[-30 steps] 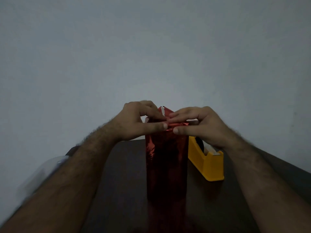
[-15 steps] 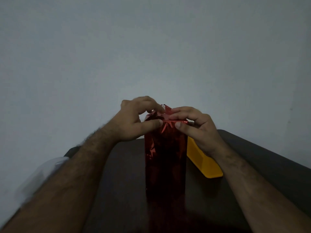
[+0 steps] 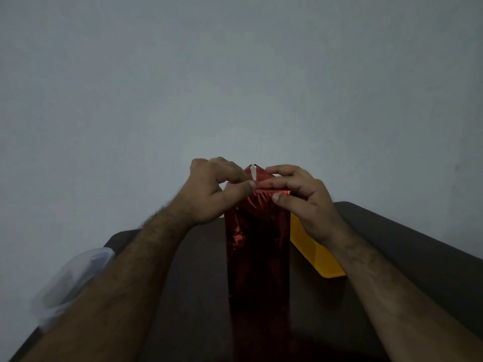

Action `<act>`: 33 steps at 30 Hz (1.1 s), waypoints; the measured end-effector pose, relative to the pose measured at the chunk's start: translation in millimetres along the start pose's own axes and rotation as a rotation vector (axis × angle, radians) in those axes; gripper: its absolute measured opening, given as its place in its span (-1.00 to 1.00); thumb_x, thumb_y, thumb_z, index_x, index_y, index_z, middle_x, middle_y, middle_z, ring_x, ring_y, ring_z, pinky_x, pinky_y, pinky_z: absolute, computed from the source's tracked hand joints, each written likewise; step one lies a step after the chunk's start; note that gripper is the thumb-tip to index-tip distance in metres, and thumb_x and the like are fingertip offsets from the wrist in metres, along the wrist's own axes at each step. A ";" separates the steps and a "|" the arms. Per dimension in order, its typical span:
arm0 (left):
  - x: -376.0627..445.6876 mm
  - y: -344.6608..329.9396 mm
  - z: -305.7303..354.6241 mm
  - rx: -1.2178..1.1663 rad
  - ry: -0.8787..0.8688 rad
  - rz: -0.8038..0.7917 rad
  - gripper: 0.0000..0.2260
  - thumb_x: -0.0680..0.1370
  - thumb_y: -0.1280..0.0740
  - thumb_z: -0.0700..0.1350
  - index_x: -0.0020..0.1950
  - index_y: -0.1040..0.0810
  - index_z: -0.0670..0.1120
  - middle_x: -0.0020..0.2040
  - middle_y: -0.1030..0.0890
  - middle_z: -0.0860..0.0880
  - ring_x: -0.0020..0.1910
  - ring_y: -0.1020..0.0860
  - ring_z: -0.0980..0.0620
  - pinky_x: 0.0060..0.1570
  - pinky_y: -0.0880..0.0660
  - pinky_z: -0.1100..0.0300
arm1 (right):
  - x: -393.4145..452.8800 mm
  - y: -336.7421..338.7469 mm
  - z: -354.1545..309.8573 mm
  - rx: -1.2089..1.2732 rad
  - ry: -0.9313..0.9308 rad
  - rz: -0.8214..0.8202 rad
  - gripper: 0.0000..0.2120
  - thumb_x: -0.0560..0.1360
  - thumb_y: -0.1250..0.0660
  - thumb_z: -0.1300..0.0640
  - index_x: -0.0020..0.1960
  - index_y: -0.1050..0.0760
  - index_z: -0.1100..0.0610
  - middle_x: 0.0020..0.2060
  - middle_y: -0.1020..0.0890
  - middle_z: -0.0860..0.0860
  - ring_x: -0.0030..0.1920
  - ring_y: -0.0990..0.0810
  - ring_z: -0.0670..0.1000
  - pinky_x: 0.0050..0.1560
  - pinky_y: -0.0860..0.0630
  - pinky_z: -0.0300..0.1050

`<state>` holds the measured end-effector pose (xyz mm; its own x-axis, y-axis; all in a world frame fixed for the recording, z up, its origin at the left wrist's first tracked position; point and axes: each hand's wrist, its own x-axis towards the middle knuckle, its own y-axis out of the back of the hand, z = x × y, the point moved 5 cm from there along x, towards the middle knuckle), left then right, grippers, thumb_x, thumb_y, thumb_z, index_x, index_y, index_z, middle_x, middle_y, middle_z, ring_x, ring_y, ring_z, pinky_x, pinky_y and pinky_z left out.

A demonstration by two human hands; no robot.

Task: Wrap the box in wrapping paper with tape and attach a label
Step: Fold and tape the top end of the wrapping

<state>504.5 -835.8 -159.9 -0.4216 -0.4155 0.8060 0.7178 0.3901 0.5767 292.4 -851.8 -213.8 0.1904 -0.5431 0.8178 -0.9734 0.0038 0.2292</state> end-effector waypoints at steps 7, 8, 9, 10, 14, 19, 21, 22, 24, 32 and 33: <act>-4.0 -9.1 -7.5 -0.037 0.081 0.015 -0.78 0.48 -0.40 0.12 0.07 -0.74 0.15 -0.02 -0.68 0.21 0.13 -0.60 0.11 0.23 -0.42 -0.33 | 2.4 7.5 1.7 -0.005 -0.034 0.024 -0.69 0.48 -0.44 0.21 0.21 -0.72 0.16 0.37 -0.59 -0.04 0.39 -0.53 -0.05 0.18 -0.65 0.23; -3.5 -8.5 -8.1 -0.055 0.087 0.015 -0.78 0.47 -0.40 0.11 0.06 -0.75 0.14 -0.03 -0.68 0.19 0.12 -0.60 0.10 0.24 -0.42 -0.33 | 3.5 9.0 1.5 0.051 -0.068 0.036 -0.69 0.49 -0.42 0.23 0.22 -0.71 0.17 0.36 -0.61 -0.05 0.39 -0.55 -0.05 0.20 -0.64 0.16; -3.0 -7.9 -9.1 -0.071 0.091 0.011 -0.78 0.47 -0.41 0.10 0.05 -0.75 0.13 -0.04 -0.67 0.18 0.11 -0.61 0.09 0.24 -0.42 -0.34 | 3.9 12.1 3.2 0.111 -0.123 0.064 -0.70 0.51 -0.40 0.23 0.22 -0.71 0.16 0.35 -0.63 -0.06 0.39 -0.56 -0.04 0.23 -0.63 0.09; -3.0 -7.1 -10.6 -0.083 0.094 0.004 -0.79 0.46 -0.41 0.09 0.04 -0.75 0.13 -0.05 -0.67 0.16 0.10 -0.61 0.09 0.24 -0.43 -0.34 | 4.1 16.2 5.1 0.156 -0.196 0.108 -0.74 0.55 -0.40 0.23 0.21 -0.72 0.13 0.31 -0.66 -0.07 0.37 -0.58 -0.02 0.24 -0.62 0.05; -3.2 -7.3 -9.7 -0.109 0.095 -0.004 -0.78 0.44 -0.39 0.09 0.03 -0.72 0.13 -0.08 -0.65 0.14 0.07 -0.60 0.10 0.22 -0.44 -0.33 | -6.3 50.3 27.0 -0.126 -0.601 0.336 -0.87 0.55 -0.48 0.07 0.04 -0.76 0.07 0.03 -0.75 -0.05 0.15 -0.67 0.03 0.10 -0.62 -0.02; 1.0 -11.0 0.6 -0.184 0.114 0.073 -0.77 0.50 -0.37 0.09 -0.20 -0.70 -0.03 -0.22 -0.62 0.01 -0.08 -0.61 -0.01 0.07 -0.50 -0.21 | -36.2 82.4 44.1 -0.755 -1.105 0.155 -0.75 0.55 -0.44 0.04 0.06 -0.58 0.23 -0.04 -0.67 0.18 -0.10 -0.66 0.14 -0.18 -0.63 -0.01; 2.4 -13.3 1.3 -0.175 0.120 0.105 -0.76 0.51 -0.38 0.03 -0.26 -0.67 -0.08 -0.26 -0.60 -0.03 -0.14 -0.60 -0.03 -0.03 -0.52 -0.15 | -48.8 84.6 49.6 -0.594 -1.238 0.159 -0.77 0.58 -0.43 0.09 0.14 -0.54 0.21 0.06 -0.65 0.20 0.01 -0.68 0.20 -0.01 -0.69 0.14; 2.4 -14.7 0.7 -0.172 0.129 0.121 -0.77 0.51 -0.39 0.00 -0.29 -0.65 -0.09 -0.28 -0.58 -0.05 -0.16 -0.59 -0.04 -0.06 -0.51 -0.13 | -52.4 84.3 50.7 -0.513 -1.279 0.155 -0.77 0.59 -0.42 0.11 0.19 -0.53 0.19 0.11 -0.65 0.21 0.06 -0.67 0.21 0.07 -0.68 0.24; 1.9 -16.6 -0.9 -0.183 0.146 0.156 -0.78 0.50 -0.40 -0.05 -0.32 -0.62 -0.09 -0.32 -0.55 -0.05 -0.19 -0.58 -0.04 -0.11 -0.51 -0.11 | -54.6 82.4 50.3 -0.433 -1.325 0.132 -0.80 0.61 -0.40 0.16 0.22 -0.53 0.17 0.05 -0.63 0.19 -0.02 -0.66 0.17 0.10 -0.67 0.31; 1.0 -18.8 -4.3 -0.180 0.139 0.204 -0.74 0.48 -0.32 0.01 -0.32 -0.61 -0.11 -0.32 -0.55 -0.03 -0.19 -0.56 -0.04 -0.10 -0.50 -0.10 | -51.8 78.5 43.3 -0.324 -1.414 0.102 -0.77 0.58 -0.36 0.30 0.23 -0.50 0.23 0.07 -0.63 0.16 -0.03 -0.72 0.17 -0.09 -0.71 0.30; 0.8 -19.1 -4.9 -0.175 0.142 0.202 -0.74 0.48 -0.32 0.03 -0.31 -0.61 -0.10 -0.32 -0.55 -0.03 -0.18 -0.56 -0.03 -0.09 -0.51 -0.10 | -52.4 79.1 42.8 -0.305 -1.423 0.106 -0.72 0.59 -0.36 0.31 0.29 -0.49 0.24 0.11 -0.64 0.16 -0.02 -0.72 0.17 -0.18 -0.71 0.28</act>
<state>493.1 -847.7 -171.0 -0.1878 -0.4592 0.8683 0.8691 0.3343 0.3647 199.9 -859.0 -261.1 -0.3397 -0.8833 -0.3232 -0.8759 0.1718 0.4509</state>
